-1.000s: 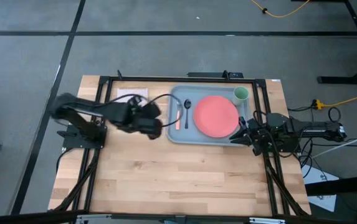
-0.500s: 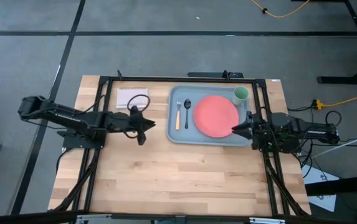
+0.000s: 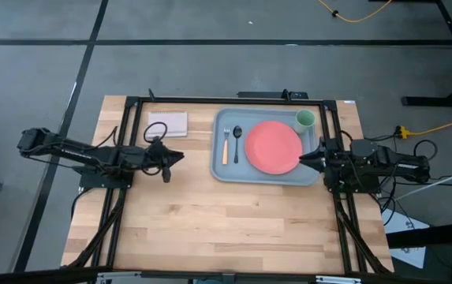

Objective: Pick and place plate/cup/fork/spoon on tray
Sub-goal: Return to Home Position

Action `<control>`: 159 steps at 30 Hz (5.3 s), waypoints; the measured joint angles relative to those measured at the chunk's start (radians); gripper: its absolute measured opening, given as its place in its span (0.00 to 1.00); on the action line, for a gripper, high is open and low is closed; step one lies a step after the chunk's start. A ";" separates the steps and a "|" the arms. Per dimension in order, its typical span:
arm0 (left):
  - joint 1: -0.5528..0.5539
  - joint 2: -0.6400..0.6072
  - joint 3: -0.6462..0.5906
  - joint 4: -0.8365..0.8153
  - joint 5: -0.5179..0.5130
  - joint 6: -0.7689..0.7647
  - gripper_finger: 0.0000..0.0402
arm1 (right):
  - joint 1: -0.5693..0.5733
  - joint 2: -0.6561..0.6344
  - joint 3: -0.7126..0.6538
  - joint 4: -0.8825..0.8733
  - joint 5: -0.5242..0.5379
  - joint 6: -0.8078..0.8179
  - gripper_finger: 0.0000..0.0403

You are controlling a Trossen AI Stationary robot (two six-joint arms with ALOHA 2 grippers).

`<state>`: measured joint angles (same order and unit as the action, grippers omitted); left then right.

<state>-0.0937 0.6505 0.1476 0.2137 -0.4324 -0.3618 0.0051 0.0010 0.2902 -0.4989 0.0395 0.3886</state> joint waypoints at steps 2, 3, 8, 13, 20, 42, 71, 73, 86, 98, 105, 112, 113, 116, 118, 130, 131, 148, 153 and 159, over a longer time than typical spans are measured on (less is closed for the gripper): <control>0.000 -0.049 -0.037 0.000 -0.003 -0.013 0.12 | 0.000 0.000 -0.011 -0.001 0.013 0.034 0.20; 0.000 -0.072 -0.055 0.004 0.000 -0.020 0.12 | 0.000 0.000 -0.015 -0.003 0.013 0.044 0.20; 0.000 -0.183 -0.128 0.025 0.006 -0.019 0.12 | 0.000 0.000 -0.016 0.015 0.021 0.046 0.20; 0.000 -0.267 -0.140 -0.022 0.000 0.009 0.12 | 0.000 0.000 -0.016 0.024 0.022 0.037 0.20; 0.000 -0.374 -0.140 -0.133 0.035 0.083 0.12 | 0.000 0.000 -0.017 0.023 0.022 0.022 0.20; 0.151 -0.462 -0.139 -0.160 0.135 0.189 0.12 | 0.000 0.000 -0.037 0.071 0.017 -0.005 0.20; 0.151 -0.462 -0.139 -0.158 0.130 0.189 0.12 | 0.070 -0.001 -0.284 0.703 -0.085 -0.268 0.20; 0.151 -0.462 -0.139 -0.158 0.130 0.189 0.12 | 0.070 0.000 -0.284 0.720 -0.085 -0.270 0.20; 0.151 -0.462 -0.139 -0.158 0.130 0.189 0.12 | 0.069 0.000 -0.284 0.542 -0.073 -0.237 0.20; 0.151 -0.462 -0.139 -0.158 0.130 0.189 0.12 | 0.069 0.000 -0.284 0.524 -0.060 -0.188 0.20; 0.151 -0.462 -0.139 -0.158 0.130 0.189 0.12 | 0.069 0.003 -0.284 0.521 -0.059 -0.104 0.20; 0.151 -0.462 -0.139 -0.158 0.130 0.189 0.12 | 0.069 0.003 -0.284 0.521 -0.059 -0.107 0.20; 0.151 -0.462 -0.139 -0.157 0.131 0.189 0.12 | 0.069 0.003 -0.284 0.521 -0.059 -0.107 0.20; 0.151 -0.462 -0.139 -0.157 0.131 0.189 0.12 | 0.069 0.003 -0.284 0.522 -0.059 -0.105 0.20; 0.151 -0.462 -0.139 -0.157 0.131 0.189 0.12 | 0.069 0.003 -0.284 0.522 -0.059 -0.107 0.20; 0.151 -0.462 -0.139 -0.157 0.130 0.189 0.12 | 0.069 0.003 -0.284 0.523 -0.059 -0.104 0.20; 0.151 -0.462 -0.139 -0.157 0.131 0.189 0.12 | 0.069 0.003 -0.284 0.523 -0.059 -0.104 0.20; 0.151 -0.462 -0.139 -0.157 0.130 0.189 0.12 | 0.069 0.003 -0.284 0.558 -0.065 -0.080 0.20; 0.151 -0.462 -0.139 -0.157 0.130 0.189 0.12 | 0.074 0.012 -0.283 0.517 -0.060 -0.215 0.19; 0.151 -0.462 -0.139 -0.157 0.130 0.189 0.12 | 0.074 0.045 -0.283 0.519 -0.067 -0.416 0.14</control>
<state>0.0578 0.1886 0.0086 0.0563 -0.3019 -0.1730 0.0795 0.0457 0.0074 0.0200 -0.0271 -0.0273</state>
